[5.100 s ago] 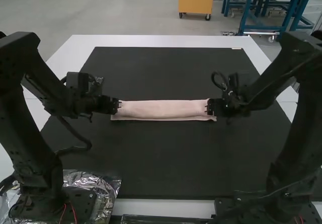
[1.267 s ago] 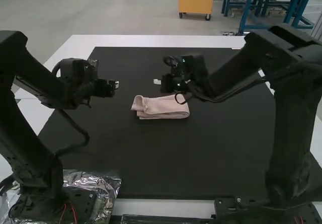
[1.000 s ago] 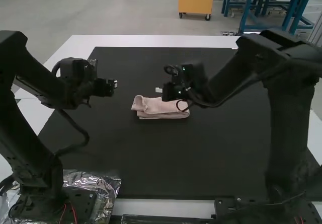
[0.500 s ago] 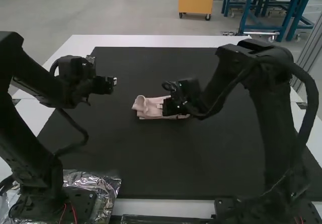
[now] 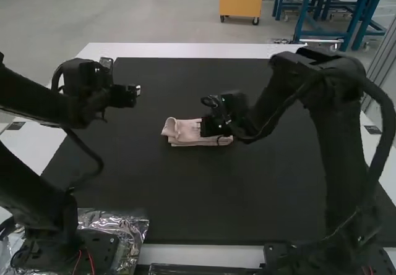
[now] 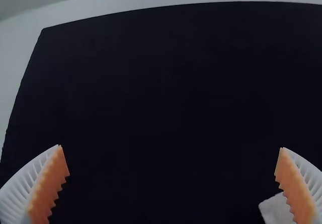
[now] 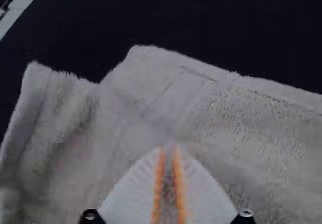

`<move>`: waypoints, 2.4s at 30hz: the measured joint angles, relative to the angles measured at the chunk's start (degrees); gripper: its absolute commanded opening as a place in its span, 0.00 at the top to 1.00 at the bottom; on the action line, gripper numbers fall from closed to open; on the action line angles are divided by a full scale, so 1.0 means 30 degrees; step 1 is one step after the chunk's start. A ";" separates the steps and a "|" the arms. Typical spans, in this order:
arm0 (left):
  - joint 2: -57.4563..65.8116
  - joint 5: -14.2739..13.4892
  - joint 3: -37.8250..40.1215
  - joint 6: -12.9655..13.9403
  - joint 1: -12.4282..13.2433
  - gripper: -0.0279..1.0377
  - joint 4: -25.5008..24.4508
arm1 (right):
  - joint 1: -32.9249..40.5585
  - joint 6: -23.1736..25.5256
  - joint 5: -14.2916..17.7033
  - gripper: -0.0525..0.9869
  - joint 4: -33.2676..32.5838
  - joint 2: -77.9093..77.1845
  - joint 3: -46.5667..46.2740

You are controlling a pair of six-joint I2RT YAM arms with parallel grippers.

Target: Fold the towel.

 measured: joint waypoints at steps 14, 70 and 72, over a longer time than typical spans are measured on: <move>-0.8429 -0.1020 0.1574 0.0903 0.0007 0.06 -0.3869 | -0.3708 0.0466 0.0612 0.07 -0.4874 -1.6334 -0.0947; -2.5361 -0.2725 -1.0025 0.0248 0.0670 0.06 -0.9887 | -0.9187 -0.6375 1.0244 0.07 -1.4265 -3.9641 -1.7748; -2.5354 -0.2936 -1.0018 -0.0022 0.0670 0.06 -1.0214 | -0.9187 -0.6382 0.9675 0.07 -1.4549 -3.9641 -1.7748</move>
